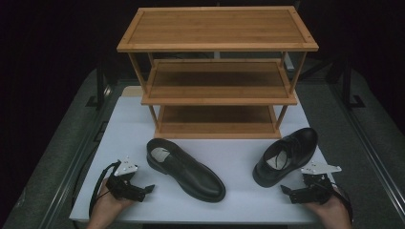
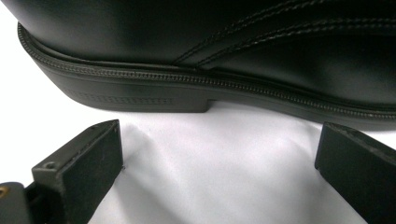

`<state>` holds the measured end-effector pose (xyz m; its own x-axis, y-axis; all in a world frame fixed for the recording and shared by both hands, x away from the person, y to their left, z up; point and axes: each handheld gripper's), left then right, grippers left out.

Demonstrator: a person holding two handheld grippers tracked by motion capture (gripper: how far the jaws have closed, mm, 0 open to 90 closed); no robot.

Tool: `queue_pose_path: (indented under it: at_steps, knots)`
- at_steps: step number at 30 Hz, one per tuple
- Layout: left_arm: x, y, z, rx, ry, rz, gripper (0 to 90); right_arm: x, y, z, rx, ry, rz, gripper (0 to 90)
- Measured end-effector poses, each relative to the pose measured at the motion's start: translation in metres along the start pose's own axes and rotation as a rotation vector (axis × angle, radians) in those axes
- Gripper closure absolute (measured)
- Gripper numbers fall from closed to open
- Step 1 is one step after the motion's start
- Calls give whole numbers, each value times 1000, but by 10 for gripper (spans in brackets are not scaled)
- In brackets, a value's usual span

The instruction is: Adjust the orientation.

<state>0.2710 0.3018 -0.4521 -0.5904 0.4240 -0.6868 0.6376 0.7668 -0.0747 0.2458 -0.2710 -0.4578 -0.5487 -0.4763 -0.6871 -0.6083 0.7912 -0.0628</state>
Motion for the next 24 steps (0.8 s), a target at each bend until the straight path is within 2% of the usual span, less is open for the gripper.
queue_pose_path:
  at_steps: [1, 3, 4, 5, 8, 9, 10, 11, 13, 14, 15, 16, 17, 19, 21, 22, 24]
  knots:
    - [0, 0, 0, -1, 0, 3, 0, 0, 0, 0, 0, 0, 1, 9]
    - [0, 0, -1, 0, -1, -1, 0, 2, 1, -3, 1, -14, -1, 90]
    - [0, 0, -1, 0, -1, -1, 9, 2, 1, -3, 1, -14, -1, 90]
    - [0, 1, -3, -8, -10, -10, 37, 5, 3, -8, 5, -33, 1, 158]
    - [1, 3, -6, -10, -16, -14, 83, 6, 4, -9, 14, -34, 7, 209]
    - [2, 4, -8, -11, -22, -13, 181, 8, 4, -13, 12, -46, 15, 291]
    - [2, 5, -10, -7, -24, -19, 217, 8, 4, -13, 12, -46, 15, 291]
    - [4, 8, -14, 9, -37, -27, 262, 10, 4, -16, 9, -54, 21, 386]
    - [5, 10, -18, 27, -37, -29, 403, 11, 4, -20, -14, -58, 32, 485]
    - [5, 10, -18, 27, -37, -29, 445, 11, 4, -20, -14, -58, 32, 485]
    - [5, 12, -22, 37, -39, -33, 516, 10, 5, -22, -35, -60, 48, 611]
    - [5, 12, -22, 37, -39, -33, 566, 9, 6, -24, -43, -60, 46, 678]
    - [4, 14, -25, 54, -37, -41, 632, 8, 8, -25, -41, -63, 35, 755]
    - [1, 16, -28, 58, -37, -43, 742, 6, 11, -27, -50, -76, 20, 844]
    - [-2, 18, -31, 66, -41, -54, 858, 3, 15, -30, -75, -85, 7, 890]
    - [-2, 18, -31, 66, -41, -54, 896, 2, 16, -30, -103, -91, 5, 896]
    - [-7, 20, -33, 63, -39, -60, 900, -2, 19, -29, -150, -99, 15, 898]
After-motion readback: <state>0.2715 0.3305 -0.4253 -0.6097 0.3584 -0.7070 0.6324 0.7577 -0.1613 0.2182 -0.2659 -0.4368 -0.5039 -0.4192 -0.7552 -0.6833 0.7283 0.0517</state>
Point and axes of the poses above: each handheld gripper's, and its own axes: z roughly forward along the jaws, x roughly out of its underside, y roughly to its left, and after that the axes turned 7 degrees about -z, right-handed
